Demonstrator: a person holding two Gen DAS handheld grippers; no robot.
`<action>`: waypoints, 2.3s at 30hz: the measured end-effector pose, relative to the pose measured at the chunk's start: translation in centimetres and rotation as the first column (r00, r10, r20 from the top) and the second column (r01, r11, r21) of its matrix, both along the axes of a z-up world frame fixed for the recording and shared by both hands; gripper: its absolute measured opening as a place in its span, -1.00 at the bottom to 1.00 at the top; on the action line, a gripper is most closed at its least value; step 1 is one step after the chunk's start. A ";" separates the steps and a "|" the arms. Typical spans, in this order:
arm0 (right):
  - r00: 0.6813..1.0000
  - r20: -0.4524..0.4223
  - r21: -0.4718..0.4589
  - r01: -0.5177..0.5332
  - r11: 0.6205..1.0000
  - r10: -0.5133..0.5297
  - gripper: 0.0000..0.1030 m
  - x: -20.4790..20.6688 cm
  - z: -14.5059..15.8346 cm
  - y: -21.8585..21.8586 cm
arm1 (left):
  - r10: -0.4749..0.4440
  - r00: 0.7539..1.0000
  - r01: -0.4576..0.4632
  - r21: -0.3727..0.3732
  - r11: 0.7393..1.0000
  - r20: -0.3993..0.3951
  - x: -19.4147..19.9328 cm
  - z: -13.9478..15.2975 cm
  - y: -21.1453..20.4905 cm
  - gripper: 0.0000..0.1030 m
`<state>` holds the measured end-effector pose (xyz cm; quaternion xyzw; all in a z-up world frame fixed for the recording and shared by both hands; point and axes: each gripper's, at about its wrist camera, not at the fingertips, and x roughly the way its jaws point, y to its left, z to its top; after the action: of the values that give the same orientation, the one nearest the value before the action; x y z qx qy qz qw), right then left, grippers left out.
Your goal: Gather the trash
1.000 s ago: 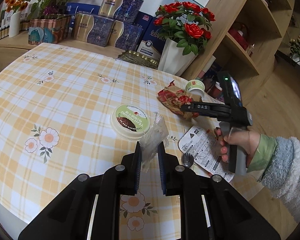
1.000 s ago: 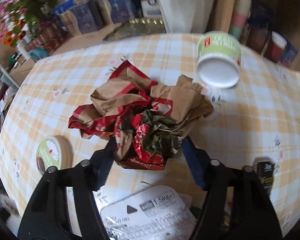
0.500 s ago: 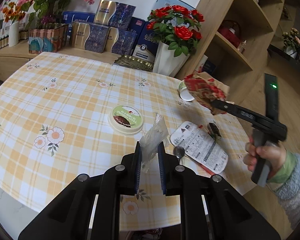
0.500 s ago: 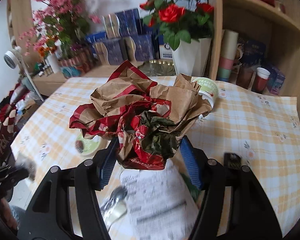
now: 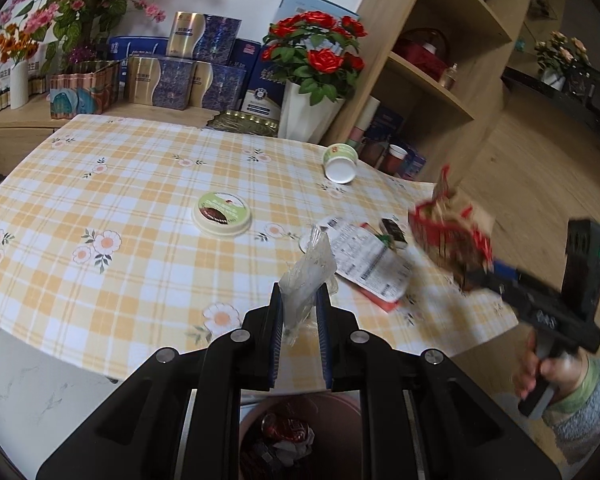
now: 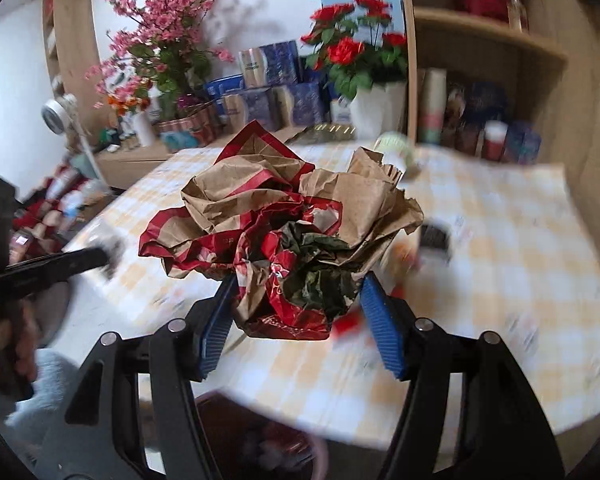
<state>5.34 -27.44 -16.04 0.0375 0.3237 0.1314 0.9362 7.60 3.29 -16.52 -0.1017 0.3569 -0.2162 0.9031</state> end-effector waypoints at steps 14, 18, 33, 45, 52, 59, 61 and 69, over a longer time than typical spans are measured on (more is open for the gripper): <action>0.923 -0.324 0.077 -0.195 0.978 0.210 0.22 -9.2 -9.5 3.4 | -0.010 0.999 0.011 0.006 1.000 -0.031 -5.2 -1.0 0.3 -0.69; 0.877 -0.422 0.070 -0.220 0.973 0.229 0.22 -9.2 -12.7 4.7 | -0.004 0.998 0.004 0.007 1.000 -0.057 -5.7 -2.0 0.4 -0.70; 0.727 -0.641 0.085 -0.250 0.965 0.245 0.22 -7.1 -21.2 8.7 | -0.005 0.996 0.008 0.029 1.000 -0.093 -7.2 -3.6 0.8 -0.70; 0.778 -0.620 0.105 -0.042 0.994 0.099 0.76 -5.5 -20.9 4.9 | -0.029 0.987 0.039 0.059 0.997 -0.161 -6.8 -6.7 -0.2 -0.69; 0.861 -0.508 0.037 -0.013 0.999 0.031 0.86 -5.9 -16.9 3.3 | -0.116 0.975 0.141 0.127 0.982 -0.188 -7.1 -9.2 -2.2 -0.69; 0.917 -0.396 -0.031 0.040 0.999 -0.049 0.88 -6.2 -12.8 1.8 | -0.220 0.949 0.269 0.215 0.939 -0.223 -7.9 -13.1 -5.0 -0.69; 0.925 -0.374 -0.043 0.054 0.998 -0.066 0.88 -6.0 -12.0 1.3 | -0.239 0.940 0.295 0.229 0.928 -0.245 -8.1 -14.5 -5.4 -0.68; 0.934 -0.344 -0.064 0.080 0.995 -0.098 0.88 -5.8 -10.8 0.4 | -0.230 0.910 0.321 0.234 0.918 -0.345 -6.7 -19.0 -5.7 -0.68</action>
<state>-0.45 -26.99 -26.84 0.0516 0.4848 0.0722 0.8701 0.89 -2.43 -35.51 0.0488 0.5326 -0.2702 0.8006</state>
